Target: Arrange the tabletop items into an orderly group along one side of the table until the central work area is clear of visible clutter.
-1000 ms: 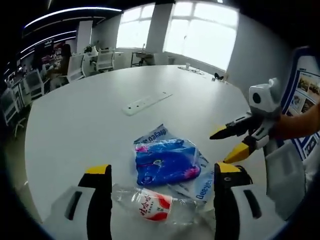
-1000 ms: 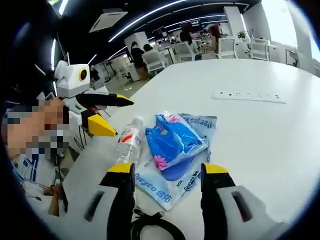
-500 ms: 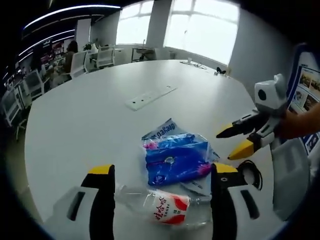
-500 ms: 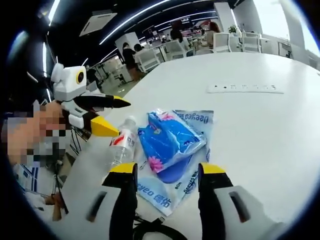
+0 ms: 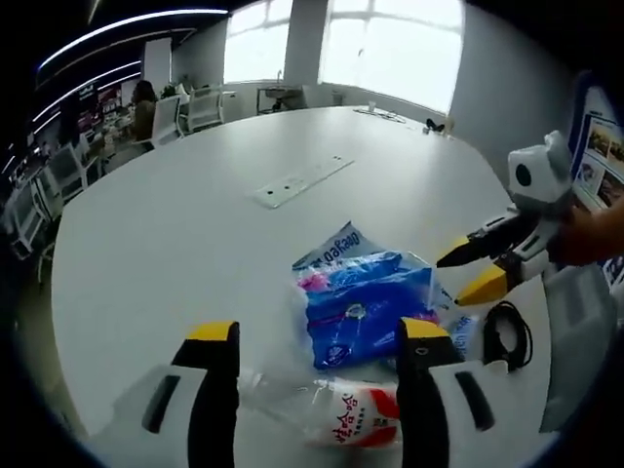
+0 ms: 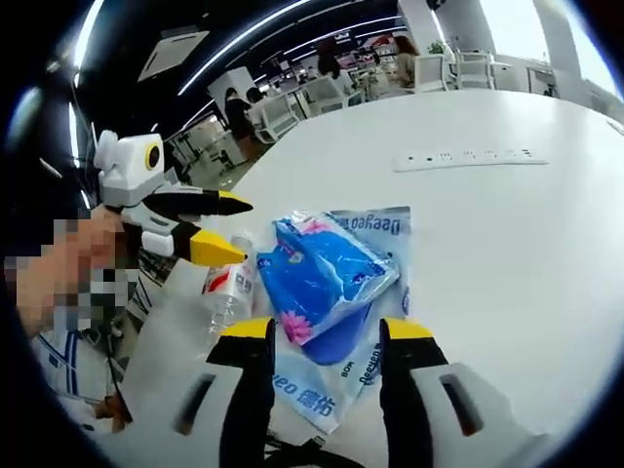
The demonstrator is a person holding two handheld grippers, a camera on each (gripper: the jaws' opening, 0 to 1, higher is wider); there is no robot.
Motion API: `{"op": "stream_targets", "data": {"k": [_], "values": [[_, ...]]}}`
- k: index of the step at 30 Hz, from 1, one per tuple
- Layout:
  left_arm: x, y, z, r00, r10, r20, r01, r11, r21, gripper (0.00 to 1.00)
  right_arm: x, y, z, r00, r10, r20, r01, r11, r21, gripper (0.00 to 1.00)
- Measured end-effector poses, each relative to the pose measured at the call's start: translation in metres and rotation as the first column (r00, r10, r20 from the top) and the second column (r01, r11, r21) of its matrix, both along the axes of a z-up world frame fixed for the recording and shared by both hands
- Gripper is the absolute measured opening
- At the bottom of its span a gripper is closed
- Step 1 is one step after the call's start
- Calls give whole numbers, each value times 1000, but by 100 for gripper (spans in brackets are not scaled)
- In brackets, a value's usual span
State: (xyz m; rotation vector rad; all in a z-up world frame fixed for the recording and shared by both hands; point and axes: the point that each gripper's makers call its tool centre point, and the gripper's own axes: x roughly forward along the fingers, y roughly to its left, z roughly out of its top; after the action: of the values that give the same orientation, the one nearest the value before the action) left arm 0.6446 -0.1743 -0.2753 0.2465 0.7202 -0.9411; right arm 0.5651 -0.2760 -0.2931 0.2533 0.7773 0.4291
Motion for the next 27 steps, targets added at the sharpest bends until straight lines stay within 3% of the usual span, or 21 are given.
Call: {"op": "stream_targets", "data": {"k": [27], "values": [[14, -6, -22, 995, -69, 69, 57, 984, 169, 26, 10, 7, -18, 996, -77, -55, 80, 995, 52, 19]]}}
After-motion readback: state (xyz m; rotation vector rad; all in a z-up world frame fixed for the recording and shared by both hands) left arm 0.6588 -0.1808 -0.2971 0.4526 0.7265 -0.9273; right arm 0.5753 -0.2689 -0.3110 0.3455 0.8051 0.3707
